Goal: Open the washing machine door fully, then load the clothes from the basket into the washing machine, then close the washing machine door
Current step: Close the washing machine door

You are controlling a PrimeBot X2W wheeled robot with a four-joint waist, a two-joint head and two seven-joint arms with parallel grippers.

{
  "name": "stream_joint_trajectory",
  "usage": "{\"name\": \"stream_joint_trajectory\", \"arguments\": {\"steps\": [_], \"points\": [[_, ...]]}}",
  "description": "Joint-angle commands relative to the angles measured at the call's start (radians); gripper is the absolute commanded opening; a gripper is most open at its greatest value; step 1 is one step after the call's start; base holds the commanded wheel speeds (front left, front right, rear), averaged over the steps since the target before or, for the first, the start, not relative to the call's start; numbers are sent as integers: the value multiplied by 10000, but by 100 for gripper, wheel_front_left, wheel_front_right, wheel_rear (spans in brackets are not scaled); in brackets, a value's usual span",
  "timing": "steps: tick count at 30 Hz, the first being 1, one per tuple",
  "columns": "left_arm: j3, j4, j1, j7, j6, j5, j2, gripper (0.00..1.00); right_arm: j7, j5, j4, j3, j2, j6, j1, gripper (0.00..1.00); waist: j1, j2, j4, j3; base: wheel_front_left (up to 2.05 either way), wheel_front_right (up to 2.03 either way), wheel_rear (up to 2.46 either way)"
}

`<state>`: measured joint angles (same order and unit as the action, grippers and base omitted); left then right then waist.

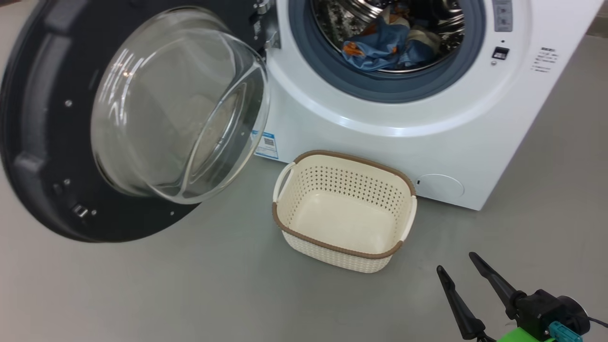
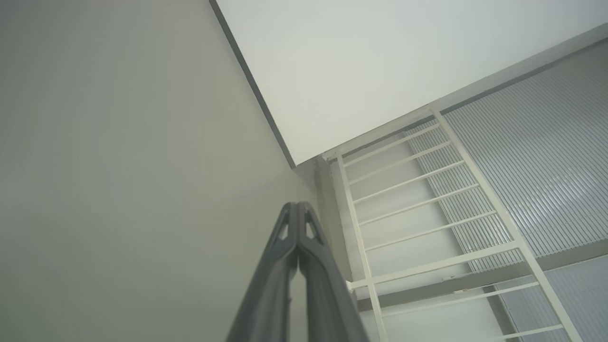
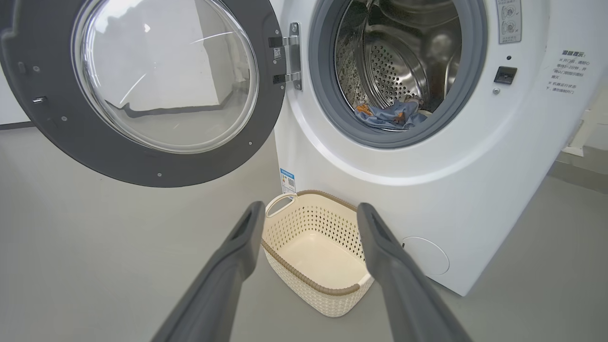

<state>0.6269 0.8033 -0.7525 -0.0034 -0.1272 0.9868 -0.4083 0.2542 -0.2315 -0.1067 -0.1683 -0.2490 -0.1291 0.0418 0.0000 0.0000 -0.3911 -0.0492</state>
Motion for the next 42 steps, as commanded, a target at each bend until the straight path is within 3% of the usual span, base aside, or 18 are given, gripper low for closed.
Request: {"name": "stream_joint_trajectory", "arguments": {"steps": [1,14,29,42], "points": [[77,-98,-295,106,80,105,-708,0,76,-93,194,-232,-162,-16,-15,100,0,0,211,13,0,0,0],[185,1277,-1564,822,744,889,-803,0,76,-180,144,-364,-370,-16,-68,100,0,0,874,-247,0,0,0],[256,2148,-1795,1358,1431,1313,-808,0,76,-296,198,-262,-706,-16,-90,100,0,0,1430,-632,0,0,0],[-98,2884,-1894,3164,1814,1561,-726,0,76,-360,260,-201,-923,-16,-109,100,0,0,1462,-793,0,0,0]]}}
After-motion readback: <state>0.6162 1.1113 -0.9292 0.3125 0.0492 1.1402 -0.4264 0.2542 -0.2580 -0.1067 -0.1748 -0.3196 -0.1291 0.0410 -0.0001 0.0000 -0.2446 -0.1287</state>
